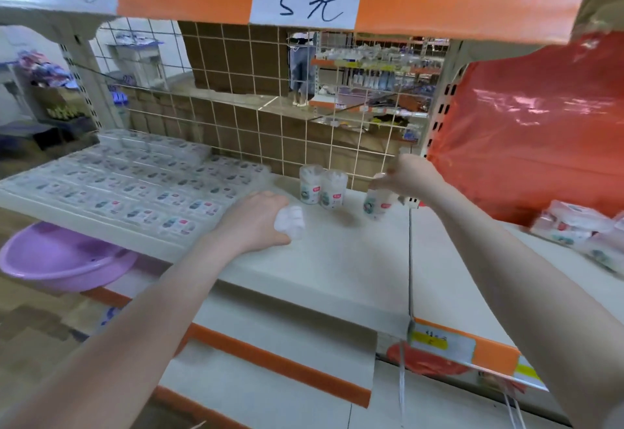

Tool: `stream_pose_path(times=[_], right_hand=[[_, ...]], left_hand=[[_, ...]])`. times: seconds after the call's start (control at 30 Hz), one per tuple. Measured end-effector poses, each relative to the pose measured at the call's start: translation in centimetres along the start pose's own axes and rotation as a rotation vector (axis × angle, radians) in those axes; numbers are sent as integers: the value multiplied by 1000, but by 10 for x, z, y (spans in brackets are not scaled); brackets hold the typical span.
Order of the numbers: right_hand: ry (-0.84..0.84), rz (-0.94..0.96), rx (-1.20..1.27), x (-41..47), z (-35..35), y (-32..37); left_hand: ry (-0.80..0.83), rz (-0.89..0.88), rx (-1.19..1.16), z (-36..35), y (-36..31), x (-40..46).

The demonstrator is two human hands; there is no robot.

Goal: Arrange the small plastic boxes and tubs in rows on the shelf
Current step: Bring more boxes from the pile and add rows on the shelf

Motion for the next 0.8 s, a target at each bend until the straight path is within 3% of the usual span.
stream_pose_path(times=[0.33,0.8], right_hand=[[106,3,-102,63,-23,32],[161,-5,-176,72,-38,42]], left_hand=[[33,-47,35,9,32,42],[135,-70,76,7,68,61]])
Point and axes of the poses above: each hand's wrist, its own x-axis towards the middle knuckle, its own z-axis out of the back of the hand, y = z × x, the point moved 4 cm from there along x, towards the middle knuckle, and after that the axes turned 14 degrees about -x, right-handed, at the moved point
